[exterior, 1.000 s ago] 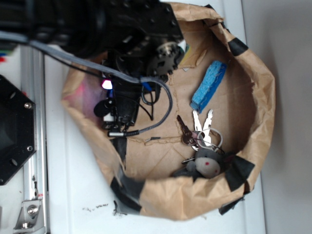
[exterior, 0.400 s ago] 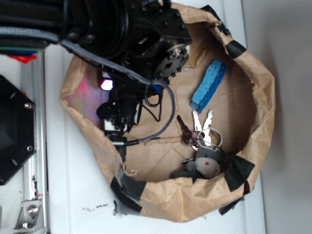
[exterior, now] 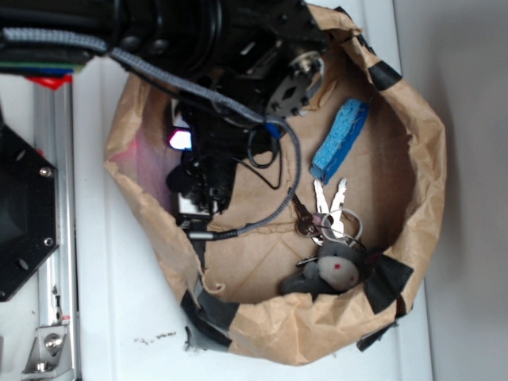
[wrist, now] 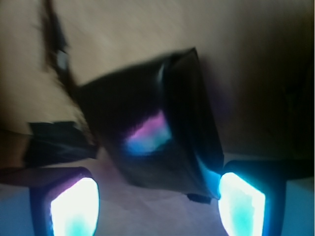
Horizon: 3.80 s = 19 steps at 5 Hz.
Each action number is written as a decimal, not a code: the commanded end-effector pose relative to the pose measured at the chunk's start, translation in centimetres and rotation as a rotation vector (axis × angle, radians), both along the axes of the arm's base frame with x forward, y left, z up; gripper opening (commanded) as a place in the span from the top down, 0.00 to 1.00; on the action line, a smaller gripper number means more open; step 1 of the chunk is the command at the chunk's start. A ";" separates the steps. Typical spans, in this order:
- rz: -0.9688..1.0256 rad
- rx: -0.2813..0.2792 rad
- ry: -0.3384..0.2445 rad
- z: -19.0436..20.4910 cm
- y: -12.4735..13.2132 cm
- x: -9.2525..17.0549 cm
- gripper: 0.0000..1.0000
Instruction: Grab the black box.
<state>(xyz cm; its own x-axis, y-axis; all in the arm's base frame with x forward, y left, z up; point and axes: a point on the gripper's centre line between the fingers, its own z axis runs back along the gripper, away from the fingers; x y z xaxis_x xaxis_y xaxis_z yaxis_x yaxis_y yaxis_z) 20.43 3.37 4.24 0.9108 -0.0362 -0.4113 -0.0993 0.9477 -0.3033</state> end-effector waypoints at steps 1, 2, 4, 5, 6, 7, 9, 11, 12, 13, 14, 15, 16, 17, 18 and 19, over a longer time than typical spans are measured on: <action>0.021 0.012 -0.111 1.4 1.3 2.9 0.87; 0.048 0.009 -0.131 1.6 1.3 3.7 1.00; 0.045 0.017 -0.154 1.6 1.3 4.2 1.00; 0.027 0.043 -0.190 1.1 1.4 4.7 0.00; 0.008 0.077 -0.228 0.2 1.3 5.1 0.00; -0.013 0.116 -0.232 -2.5 1.5 4.9 0.00; -0.028 0.039 -0.139 -2.8 0.7 3.6 0.00; -0.022 0.042 -0.139 -2.6 0.7 3.4 0.00; -0.081 0.070 -0.083 -3.8 0.4 3.1 0.00; -0.106 -0.009 0.004 -2.7 0.2 2.6 0.00; -0.110 -0.089 0.004 -0.3 0.1 2.5 0.00; -0.117 -0.094 -0.016 -0.3 -0.3 2.6 0.00; -0.121 -0.073 -0.089 -0.4 -0.8 2.6 0.00; -0.078 0.024 -0.315 -0.6 -0.9 3.5 0.00; -0.022 0.090 -0.512 -0.4 -0.8 4.6 0.00; 0.001 0.085 -0.495 0.2 -0.7 5.2 0.00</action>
